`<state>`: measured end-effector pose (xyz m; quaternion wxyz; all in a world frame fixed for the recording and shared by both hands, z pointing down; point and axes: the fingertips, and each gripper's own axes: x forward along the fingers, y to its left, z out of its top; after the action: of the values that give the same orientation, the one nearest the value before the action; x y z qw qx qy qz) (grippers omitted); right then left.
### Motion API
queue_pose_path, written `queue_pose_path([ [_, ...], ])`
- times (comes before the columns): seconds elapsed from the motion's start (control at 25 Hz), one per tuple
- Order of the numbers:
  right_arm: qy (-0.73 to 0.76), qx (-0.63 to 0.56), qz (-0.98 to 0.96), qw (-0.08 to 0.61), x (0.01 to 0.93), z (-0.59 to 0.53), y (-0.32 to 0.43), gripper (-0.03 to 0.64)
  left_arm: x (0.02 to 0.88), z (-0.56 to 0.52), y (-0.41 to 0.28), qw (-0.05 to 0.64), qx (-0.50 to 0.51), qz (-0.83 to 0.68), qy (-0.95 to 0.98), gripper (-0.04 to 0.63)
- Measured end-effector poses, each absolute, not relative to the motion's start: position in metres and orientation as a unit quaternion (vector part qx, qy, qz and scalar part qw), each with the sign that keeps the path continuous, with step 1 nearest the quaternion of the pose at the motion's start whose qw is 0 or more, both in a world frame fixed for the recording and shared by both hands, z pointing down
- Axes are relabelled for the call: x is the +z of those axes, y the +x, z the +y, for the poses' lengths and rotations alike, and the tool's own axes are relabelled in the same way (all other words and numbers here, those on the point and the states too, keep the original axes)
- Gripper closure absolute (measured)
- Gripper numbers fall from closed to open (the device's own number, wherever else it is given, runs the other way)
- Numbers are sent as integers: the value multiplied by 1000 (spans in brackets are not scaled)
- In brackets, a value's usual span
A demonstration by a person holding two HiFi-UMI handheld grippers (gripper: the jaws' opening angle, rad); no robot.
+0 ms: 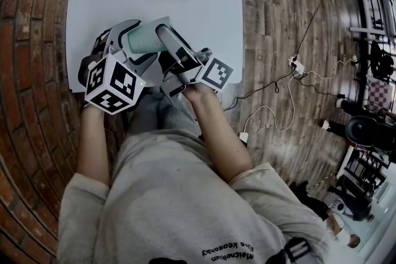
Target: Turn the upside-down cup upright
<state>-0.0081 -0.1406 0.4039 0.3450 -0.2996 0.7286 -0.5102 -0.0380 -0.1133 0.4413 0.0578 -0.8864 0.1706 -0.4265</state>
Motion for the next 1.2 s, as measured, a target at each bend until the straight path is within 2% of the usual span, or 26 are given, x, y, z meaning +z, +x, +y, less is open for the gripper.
queue_pose_path([
  [0.64,-302,-514,731,333,410,-139,-10,230,448,-110,-38,35,-424,172,-888,256],
  [1.0,-360,-487,730,318,407,-137,29,230,454,-112,-40,19,-448,166,-878,256],
  [1.2,-391,-445,756,279,389,-125,52,237,461,-112,-39,12,-467,157,-870,256],
])
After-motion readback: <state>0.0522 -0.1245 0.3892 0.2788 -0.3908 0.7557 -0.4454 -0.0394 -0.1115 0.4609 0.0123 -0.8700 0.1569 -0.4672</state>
